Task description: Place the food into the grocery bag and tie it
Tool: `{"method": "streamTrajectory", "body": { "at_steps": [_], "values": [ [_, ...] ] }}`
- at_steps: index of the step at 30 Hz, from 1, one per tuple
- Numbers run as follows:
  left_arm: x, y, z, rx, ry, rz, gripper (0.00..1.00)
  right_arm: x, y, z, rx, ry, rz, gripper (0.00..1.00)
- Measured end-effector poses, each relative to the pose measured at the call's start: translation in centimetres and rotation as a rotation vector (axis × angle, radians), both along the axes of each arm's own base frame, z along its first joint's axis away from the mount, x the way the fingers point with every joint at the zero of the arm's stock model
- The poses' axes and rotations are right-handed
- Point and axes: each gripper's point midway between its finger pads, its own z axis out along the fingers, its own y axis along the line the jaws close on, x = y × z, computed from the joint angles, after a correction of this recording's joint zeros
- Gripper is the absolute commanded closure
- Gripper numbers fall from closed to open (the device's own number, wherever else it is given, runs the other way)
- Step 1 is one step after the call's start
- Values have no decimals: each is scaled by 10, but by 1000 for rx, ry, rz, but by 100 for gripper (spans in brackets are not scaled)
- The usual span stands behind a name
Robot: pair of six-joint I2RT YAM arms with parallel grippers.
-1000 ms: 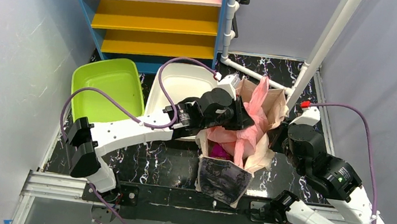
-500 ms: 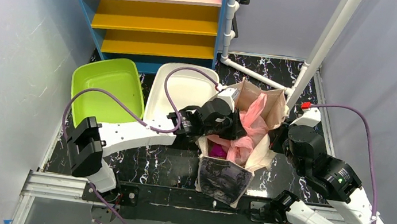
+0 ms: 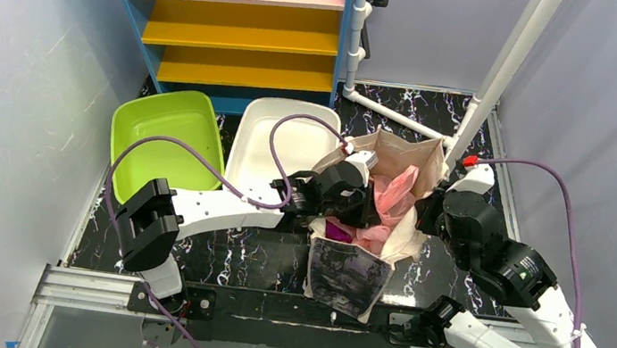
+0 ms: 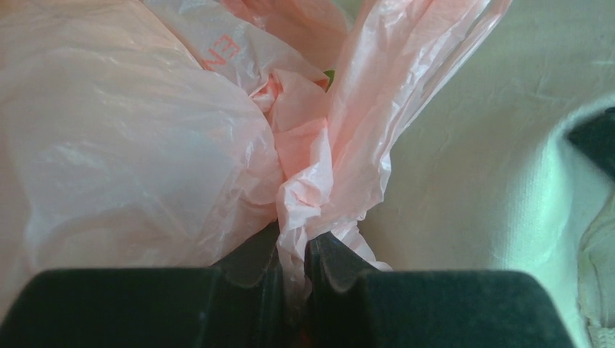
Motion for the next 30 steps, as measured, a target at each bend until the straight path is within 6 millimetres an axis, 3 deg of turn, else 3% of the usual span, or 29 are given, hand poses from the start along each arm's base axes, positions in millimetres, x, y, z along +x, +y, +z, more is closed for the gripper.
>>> {"method": "streamTrajectory", "body": {
  "at_steps": [7,10,12,16,24,26,30],
  "values": [
    [-3,7,1,55,-49,-62,41,3,2,0,-11,-2,2,99],
    [-8,10,15,66,-81,-121,14,5,5,1,-7,-10,3,99],
    [-13,12,30,63,-108,-163,3,7,6,1,-10,-9,4,99],
    [-18,23,72,42,-178,-210,2,9,8,0,-16,-4,6,99],
    [-18,51,189,-74,-411,-203,2,12,13,1,-5,-10,11,99],
    [-15,62,208,-76,-472,-179,2,12,14,2,-2,-10,14,99],
    [-3,81,225,-18,-564,-125,2,12,14,1,-2,-7,17,99]
  ]
}}
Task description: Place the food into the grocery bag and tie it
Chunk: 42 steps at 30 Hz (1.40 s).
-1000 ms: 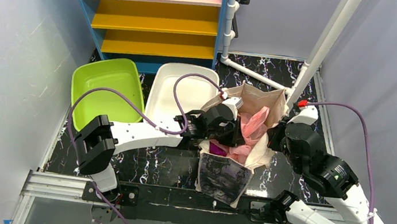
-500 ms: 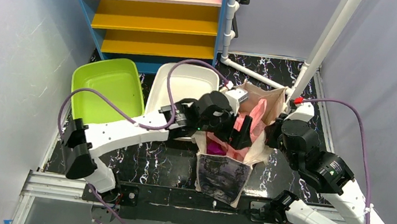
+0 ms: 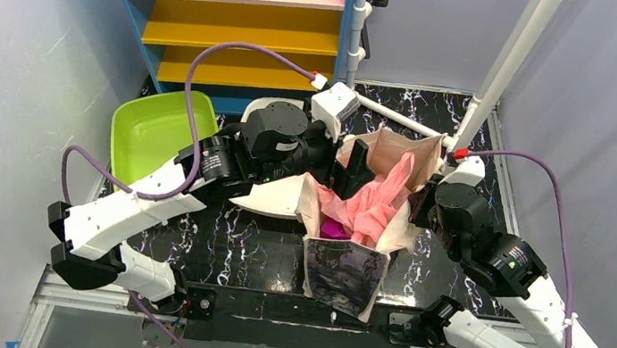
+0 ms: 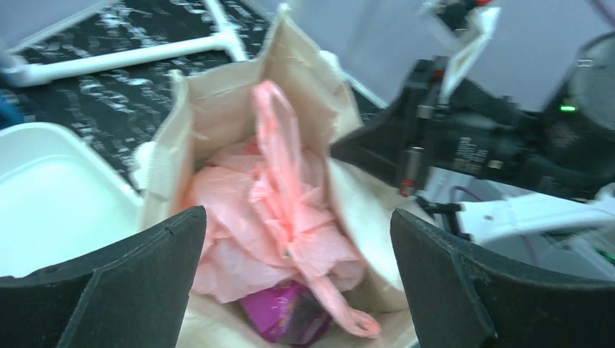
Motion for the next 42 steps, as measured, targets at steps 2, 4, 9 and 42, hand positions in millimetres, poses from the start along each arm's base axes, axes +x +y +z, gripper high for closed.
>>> {"method": "streamTrajectory", "body": {
  "at_steps": [2,4,9,42],
  "values": [
    [10,11,-3,48,-35,59,4,0,0,1,2,-2,0,99],
    [19,22,-11,102,-52,110,8,-1,-1,1,5,-5,0,99],
    [39,52,-41,221,-63,227,18,-1,-1,2,9,-8,0,99],
    [70,3,-120,20,344,84,100,38,29,19,-107,-10,35,99]
  ]
}}
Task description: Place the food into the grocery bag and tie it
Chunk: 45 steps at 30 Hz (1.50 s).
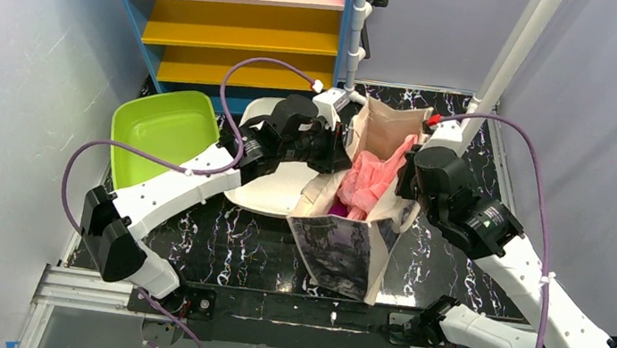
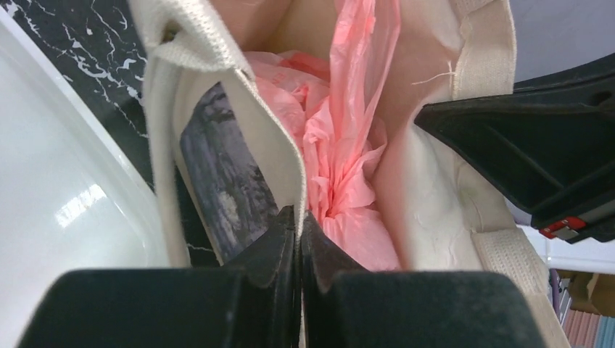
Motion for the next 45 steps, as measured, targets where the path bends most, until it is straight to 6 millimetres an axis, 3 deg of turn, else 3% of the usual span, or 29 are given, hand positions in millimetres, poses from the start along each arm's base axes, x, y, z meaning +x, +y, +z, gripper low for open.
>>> {"method": "streamTrajectory", "body": {
  "at_steps": [5,13,14,17,19,21,23,27,30,36,41,45],
  "values": [
    [12,-12,2,-20,4,15,100,18,-3,16,-11,-37,-14,99],
    [36,-30,12,-50,-42,42,100,48,-31,17,-4,-38,-103,99],
    [39,-32,12,-51,-49,45,100,50,-34,17,1,-38,-112,95],
    [44,-34,11,-54,-60,58,97,51,-38,16,8,-33,-121,68],
    [46,-34,11,-55,-65,64,74,53,-37,20,22,-48,-120,50],
    [47,-35,10,-58,-71,64,47,52,-36,26,38,-66,-115,42],
    [48,-36,13,-66,-82,62,29,50,-36,30,50,-77,-107,40],
    [49,-35,15,-59,-94,60,6,44,-34,38,73,-89,-84,39],
    [49,-32,18,-46,-101,61,2,41,-29,52,101,-106,-53,38],
    [52,-5,43,1,-159,89,2,30,-22,83,175,-173,13,36],
    [52,41,74,30,-244,147,2,22,-14,106,236,-240,72,36],
    [63,90,93,50,-296,244,2,23,-8,115,257,-257,101,36]
  ]
}}
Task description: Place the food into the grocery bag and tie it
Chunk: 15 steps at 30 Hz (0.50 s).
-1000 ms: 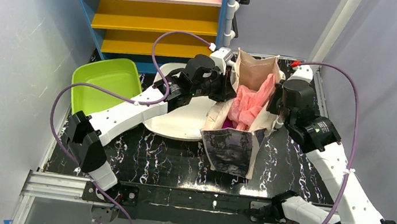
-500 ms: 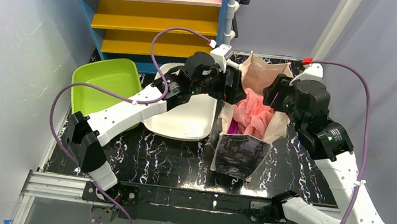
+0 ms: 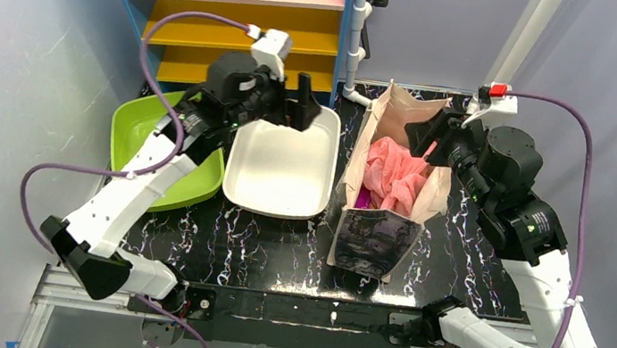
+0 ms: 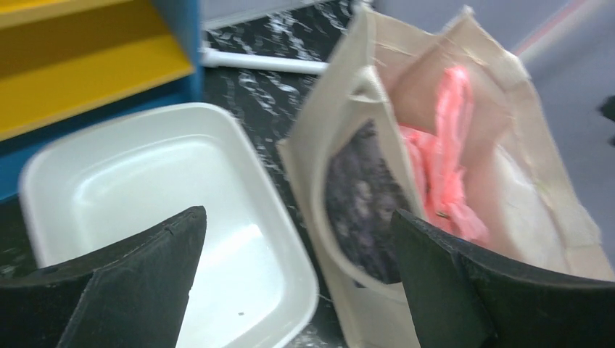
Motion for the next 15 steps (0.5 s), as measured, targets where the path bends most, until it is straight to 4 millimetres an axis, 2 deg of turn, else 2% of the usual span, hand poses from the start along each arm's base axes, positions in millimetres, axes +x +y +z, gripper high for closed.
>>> {"method": "streamTrajectory", "body": {
  "at_steps": [4,10,15],
  "values": [
    [9,48,4,36,-45,126,2,4,6,14,9,-14,16,36],
    [9,118,-33,132,-42,325,2,-2,1,41,7,-72,19,35],
    [22,171,-56,168,-24,500,2,-18,-11,51,-24,-129,24,35]
  ]
}}
